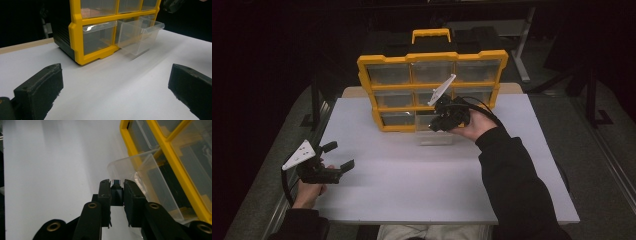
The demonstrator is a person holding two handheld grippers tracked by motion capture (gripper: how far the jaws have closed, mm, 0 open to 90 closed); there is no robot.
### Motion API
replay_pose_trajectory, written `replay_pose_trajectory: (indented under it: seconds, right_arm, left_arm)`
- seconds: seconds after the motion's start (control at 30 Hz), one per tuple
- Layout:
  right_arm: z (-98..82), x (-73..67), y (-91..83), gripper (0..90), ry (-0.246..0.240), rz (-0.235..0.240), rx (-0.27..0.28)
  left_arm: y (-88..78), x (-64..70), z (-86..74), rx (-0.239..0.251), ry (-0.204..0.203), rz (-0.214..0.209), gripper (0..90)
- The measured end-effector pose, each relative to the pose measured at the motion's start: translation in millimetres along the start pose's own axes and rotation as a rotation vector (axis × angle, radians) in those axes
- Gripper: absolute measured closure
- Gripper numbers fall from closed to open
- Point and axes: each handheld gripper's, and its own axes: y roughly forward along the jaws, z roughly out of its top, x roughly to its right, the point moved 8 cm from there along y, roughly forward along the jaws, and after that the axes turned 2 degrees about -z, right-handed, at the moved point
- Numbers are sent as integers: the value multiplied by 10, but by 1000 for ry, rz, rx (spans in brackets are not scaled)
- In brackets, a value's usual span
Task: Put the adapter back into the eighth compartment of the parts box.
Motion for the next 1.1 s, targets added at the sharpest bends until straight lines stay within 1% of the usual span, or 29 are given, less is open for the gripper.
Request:
replay_pose_trajectory:
  seconds: [0.1, 0.13, 0.23, 0.5, 0.8, 0.97, 1.1]
  right_arm:
    - [24, 67, -9, 750, 15, -4, 16]
    - [28, 84, -12, 750, 25, -6, 15]
    - [39, 143, -3, 750, 34, -11, 20]
    - [6, 235, 68, 750, 58, -24, 5]
    - [-7, 278, 217, 750, 63, -25, -20]
    - [-1, 297, 284, 750, 62, -37, -28]
    - [-3, 298, 340, 750, 58, -37, -35]
  left_arm:
    - [-1, -1, 0, 0, 0, 0, 0]
    - [0, 0, 0, 0, 0, 0, 0]
    - [-1, -1, 0, 0, 0, 0, 0]
    - [0, 2, 3, 2, 1, -3, 0]
    - [0, 2, 3, 2, 2, -5, 0]
    - [0, 0, 3, 2, 2, -5, 0]
    - [0, 0, 3, 2, 3, -5, 0]
